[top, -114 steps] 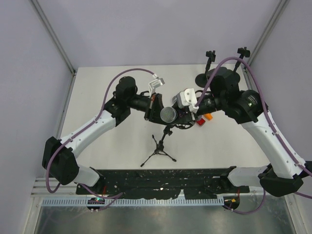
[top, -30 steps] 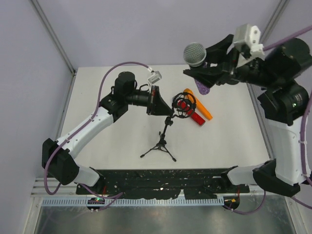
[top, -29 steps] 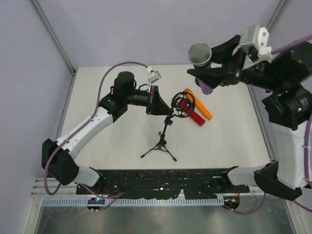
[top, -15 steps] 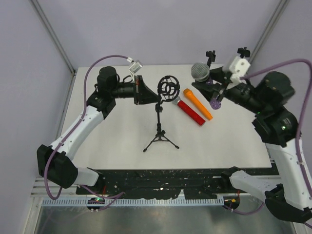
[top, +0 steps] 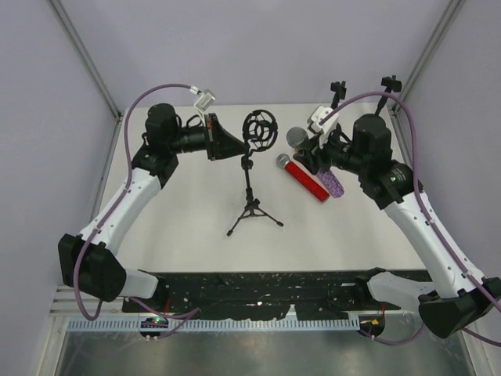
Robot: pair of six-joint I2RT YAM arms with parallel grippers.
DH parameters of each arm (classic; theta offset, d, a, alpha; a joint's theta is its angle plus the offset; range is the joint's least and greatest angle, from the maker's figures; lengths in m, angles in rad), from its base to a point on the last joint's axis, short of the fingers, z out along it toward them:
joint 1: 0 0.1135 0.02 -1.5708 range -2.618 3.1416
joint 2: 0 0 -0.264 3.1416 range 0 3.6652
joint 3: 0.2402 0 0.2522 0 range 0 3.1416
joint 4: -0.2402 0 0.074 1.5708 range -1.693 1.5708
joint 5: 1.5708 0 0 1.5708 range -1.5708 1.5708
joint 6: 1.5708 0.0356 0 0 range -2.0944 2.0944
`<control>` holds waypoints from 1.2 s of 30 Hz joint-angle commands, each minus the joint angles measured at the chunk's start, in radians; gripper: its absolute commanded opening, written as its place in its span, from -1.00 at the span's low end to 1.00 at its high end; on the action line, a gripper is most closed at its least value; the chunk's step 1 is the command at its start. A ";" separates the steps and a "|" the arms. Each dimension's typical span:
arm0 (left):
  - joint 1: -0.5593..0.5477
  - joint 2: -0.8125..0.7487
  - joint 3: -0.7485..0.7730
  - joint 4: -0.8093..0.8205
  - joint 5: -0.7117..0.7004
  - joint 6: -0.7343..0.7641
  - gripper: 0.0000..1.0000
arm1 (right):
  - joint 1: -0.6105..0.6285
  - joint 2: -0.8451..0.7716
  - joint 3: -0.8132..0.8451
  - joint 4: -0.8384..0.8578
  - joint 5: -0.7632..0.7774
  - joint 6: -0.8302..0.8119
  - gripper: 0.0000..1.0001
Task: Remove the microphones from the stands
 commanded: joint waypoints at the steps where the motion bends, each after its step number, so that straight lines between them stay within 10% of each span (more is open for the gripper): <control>1: 0.013 -0.055 0.058 -0.006 -0.044 0.049 -1.00 | -0.003 -0.021 -0.053 0.116 0.015 0.023 -0.89; 26: 0.054 -0.127 -0.034 -0.149 -0.220 0.316 -0.99 | 0.013 0.364 -0.074 0.127 0.002 0.103 -0.89; 36: 0.062 -0.098 -0.025 -0.146 -0.189 0.284 -0.08 | 0.040 0.476 -0.063 0.137 0.014 0.092 -0.81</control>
